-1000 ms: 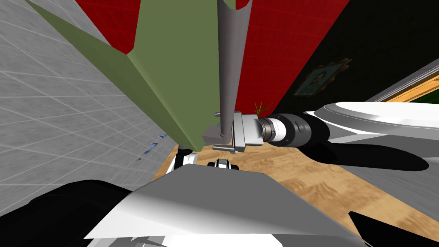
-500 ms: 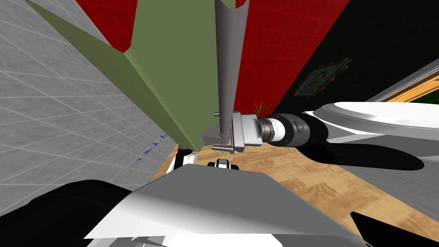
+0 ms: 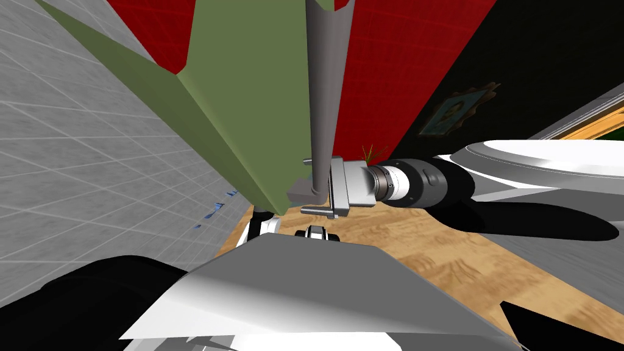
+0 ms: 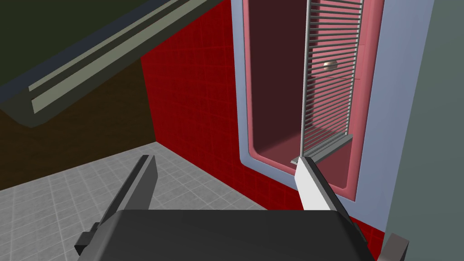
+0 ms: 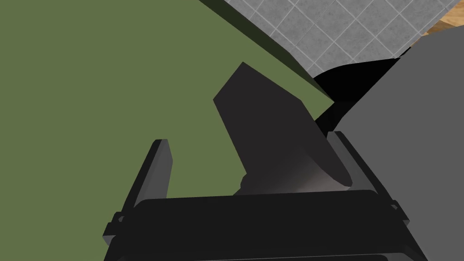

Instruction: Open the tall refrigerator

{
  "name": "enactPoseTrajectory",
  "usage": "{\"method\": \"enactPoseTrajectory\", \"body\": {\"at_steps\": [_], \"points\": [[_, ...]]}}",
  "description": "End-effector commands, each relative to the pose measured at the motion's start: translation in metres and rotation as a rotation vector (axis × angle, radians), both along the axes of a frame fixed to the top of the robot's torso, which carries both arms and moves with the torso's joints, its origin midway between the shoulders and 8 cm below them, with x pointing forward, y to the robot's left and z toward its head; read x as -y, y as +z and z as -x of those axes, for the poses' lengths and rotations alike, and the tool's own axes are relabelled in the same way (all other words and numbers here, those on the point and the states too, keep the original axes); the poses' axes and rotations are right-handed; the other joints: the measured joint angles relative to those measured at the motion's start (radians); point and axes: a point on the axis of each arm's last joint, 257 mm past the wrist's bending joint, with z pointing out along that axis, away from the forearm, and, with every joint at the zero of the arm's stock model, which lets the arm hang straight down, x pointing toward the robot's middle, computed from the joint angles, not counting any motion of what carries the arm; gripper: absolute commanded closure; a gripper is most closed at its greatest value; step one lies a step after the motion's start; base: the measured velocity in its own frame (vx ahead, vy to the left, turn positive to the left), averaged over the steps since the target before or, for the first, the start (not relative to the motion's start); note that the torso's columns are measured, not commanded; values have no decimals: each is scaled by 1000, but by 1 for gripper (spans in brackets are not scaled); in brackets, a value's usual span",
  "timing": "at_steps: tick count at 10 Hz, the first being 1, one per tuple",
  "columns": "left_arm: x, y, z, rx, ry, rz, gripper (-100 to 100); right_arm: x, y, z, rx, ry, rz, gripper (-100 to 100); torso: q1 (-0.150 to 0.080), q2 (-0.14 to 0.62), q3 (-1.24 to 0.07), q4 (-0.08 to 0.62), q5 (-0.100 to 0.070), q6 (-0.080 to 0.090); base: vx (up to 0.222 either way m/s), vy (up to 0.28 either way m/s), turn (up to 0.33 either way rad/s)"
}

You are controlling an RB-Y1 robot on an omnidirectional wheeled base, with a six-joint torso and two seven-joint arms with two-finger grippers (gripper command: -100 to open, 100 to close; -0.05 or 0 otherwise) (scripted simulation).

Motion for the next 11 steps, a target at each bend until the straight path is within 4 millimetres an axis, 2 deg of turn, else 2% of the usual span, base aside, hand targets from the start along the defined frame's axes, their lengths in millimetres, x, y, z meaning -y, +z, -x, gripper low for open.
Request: {"method": "enactPoseTrajectory", "body": {"at_steps": [1, 3, 6, 7, 8, 11], "points": [[0, 0, 0, 0, 0, 0, 0, -1, 17, -8, 29, -24, -30, -100, 0, -1, 2, -2, 0, 0, 0, 0, 0], [0, 0, 0, 0, 0, 0, 0, -1, 17, -8, 29, -24, -30, -100, -1, -2, 0, -1, -1, 0, 0, 0, 0], [0, 0, 0, 0, 0, 0, 0, 0, 29, -5, 29, -25, -31, -100, -1, -9, 8, -11, -1, 0, 8, -1, 3], [0, 0, 0, 0, 0, 0, 0, -1, 23, -4, 26, -16, -25, -100, -1, -14, 12, -17, -1, 0, 0, 0, 0], [0, 0, 0, 0, 0, 0, 0, -1, 24, -4, 25, -17, -26, 0, -2, -15, 15, -19, -2, 0, 0, 0, 0], [0, 0, 0, 0, 0, 0, 0, -1, 24, -3, 25, -13, -26, 0, -3, -14, 17, -19, -2, 0, 0, 0, 0]]}}
